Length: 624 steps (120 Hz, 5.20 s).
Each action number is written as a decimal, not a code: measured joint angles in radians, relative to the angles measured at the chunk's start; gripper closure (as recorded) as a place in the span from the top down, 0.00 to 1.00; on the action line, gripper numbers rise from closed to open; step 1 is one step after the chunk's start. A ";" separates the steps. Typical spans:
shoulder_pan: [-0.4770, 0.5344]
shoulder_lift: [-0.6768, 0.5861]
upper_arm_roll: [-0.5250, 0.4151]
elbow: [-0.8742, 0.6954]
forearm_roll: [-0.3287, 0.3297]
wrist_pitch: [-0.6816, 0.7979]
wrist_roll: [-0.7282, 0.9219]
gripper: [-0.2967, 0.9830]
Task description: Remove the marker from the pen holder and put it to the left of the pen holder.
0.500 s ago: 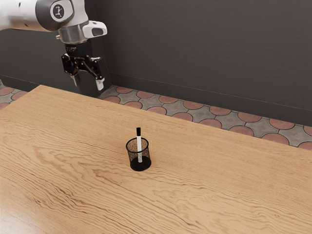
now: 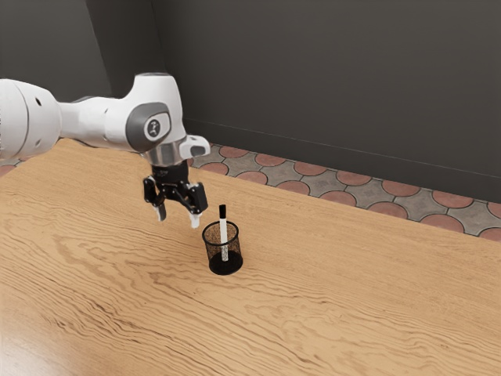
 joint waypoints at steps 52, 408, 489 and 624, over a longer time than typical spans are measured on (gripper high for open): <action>-0.038 0.051 -0.030 -0.001 -0.006 0.209 -0.025 0.77; 0.053 -0.046 0.013 0.048 -0.067 0.280 -0.064 0.21; 0.357 0.178 0.014 0.132 -0.621 0.046 -0.044 0.23; 0.388 0.063 0.044 0.133 -0.602 -0.087 0.052 0.65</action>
